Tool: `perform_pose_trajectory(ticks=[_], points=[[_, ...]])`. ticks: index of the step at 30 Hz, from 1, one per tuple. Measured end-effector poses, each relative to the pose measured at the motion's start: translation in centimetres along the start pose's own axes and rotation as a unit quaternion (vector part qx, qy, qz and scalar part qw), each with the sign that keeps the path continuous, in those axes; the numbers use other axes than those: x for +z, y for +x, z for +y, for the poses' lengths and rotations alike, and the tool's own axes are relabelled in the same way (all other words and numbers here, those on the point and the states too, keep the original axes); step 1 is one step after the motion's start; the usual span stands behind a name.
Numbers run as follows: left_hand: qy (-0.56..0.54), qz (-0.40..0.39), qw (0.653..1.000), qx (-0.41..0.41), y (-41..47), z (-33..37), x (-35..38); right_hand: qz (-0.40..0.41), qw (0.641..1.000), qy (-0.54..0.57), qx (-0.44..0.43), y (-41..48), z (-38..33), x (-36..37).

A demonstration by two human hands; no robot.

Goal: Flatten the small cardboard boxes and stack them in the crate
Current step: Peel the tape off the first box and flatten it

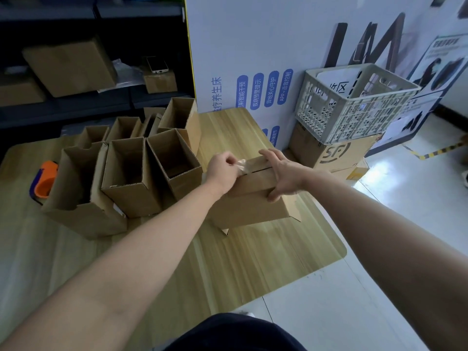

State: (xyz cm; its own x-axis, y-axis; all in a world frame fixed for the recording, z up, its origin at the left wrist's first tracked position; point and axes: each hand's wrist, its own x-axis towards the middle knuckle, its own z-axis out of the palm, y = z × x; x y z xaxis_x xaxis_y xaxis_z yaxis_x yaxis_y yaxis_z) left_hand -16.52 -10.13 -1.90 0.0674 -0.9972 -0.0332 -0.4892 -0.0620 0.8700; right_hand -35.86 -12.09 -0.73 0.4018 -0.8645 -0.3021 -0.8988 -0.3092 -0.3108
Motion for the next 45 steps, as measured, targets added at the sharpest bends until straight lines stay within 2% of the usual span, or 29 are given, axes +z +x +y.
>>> perform_pose_trajectory(ticks=[3,5,8,10,12,16,20,23,26,28,30,32,35,37,40,42,45], points=[[-0.097,0.085,0.986,-0.11,0.0,-1.9,-1.3,-0.013,1.0,-0.001,0.026,-0.5,1.1,0.6],[-0.096,0.107,0.982,-0.121,-0.3,-2.9,-1.9,-0.035,0.998,-0.015,0.051,-0.6,1.3,1.3],[-0.106,0.063,0.988,-0.095,-0.7,-3.2,-2.3,-0.085,0.985,-0.102,0.107,-0.2,0.8,2.1],[-0.035,0.024,0.998,-0.049,-0.9,-2.9,-2.3,-0.112,0.979,-0.123,0.12,0.4,0.2,2.6],[0.045,-0.011,0.999,-0.007,-1.5,-2.6,-2.0,-0.1,0.984,-0.113,0.097,1.0,-0.5,3.3],[0.132,-0.102,0.986,0.006,-2.1,-2.3,-0.7,-0.072,0.995,-0.049,0.057,1.8,-1.3,4.6],[0.315,-0.066,0.946,0.024,-1.1,-1.2,1.4,-0.093,0.992,0.035,0.075,1.8,-0.9,4.1],[0.362,-0.034,0.93,0.058,-1.2,-1.3,3.1,-0.098,0.989,0.06,0.092,1.2,-0.5,4.5],[0.325,-0.014,0.943,0.075,-1.3,-2.1,3.1,-0.089,0.989,0.075,0.094,0.6,0.1,5.4],[0.282,-0.021,0.958,0.053,-1.1,-2.2,2.4,-0.083,0.99,0.075,0.083,0.7,0.1,5.8],[0.171,-0.037,0.985,0.0,-1.0,-2.4,1.7,-0.079,0.994,0.048,0.065,0.9,-0.4,6.3],[0.056,-0.032,0.997,-0.048,-1.2,-3.0,1.0,-0.073,0.996,0.012,0.045,1.2,-0.8,6.6],[-0.023,0.052,0.991,-0.122,-1.6,-4.7,-0.2,-0.072,0.997,-0.016,0.024,1.6,-1.0,6.5],[-0.066,0.122,0.973,-0.185,-1.6,-6.0,-1.5,-0.079,0.996,-0.017,0.028,1.7,-0.7,6.3],[-0.099,0.171,0.946,-0.256,-1.8,-8.0,-3.9,-0.084,0.996,-0.022,0.03,1.6,-0.4,6.0],[-0.092,0.187,0.939,-0.273,-2.3,-9.1,-5.1,-0.09,0.995,-0.034,0.03,1.6,-0.5,6.0],[-0.06,0.2,0.952,-0.225,-3.1,-9.5,-5.5,-0.114,0.992,-0.053,0.034,2.0,-1.5,5.9]])
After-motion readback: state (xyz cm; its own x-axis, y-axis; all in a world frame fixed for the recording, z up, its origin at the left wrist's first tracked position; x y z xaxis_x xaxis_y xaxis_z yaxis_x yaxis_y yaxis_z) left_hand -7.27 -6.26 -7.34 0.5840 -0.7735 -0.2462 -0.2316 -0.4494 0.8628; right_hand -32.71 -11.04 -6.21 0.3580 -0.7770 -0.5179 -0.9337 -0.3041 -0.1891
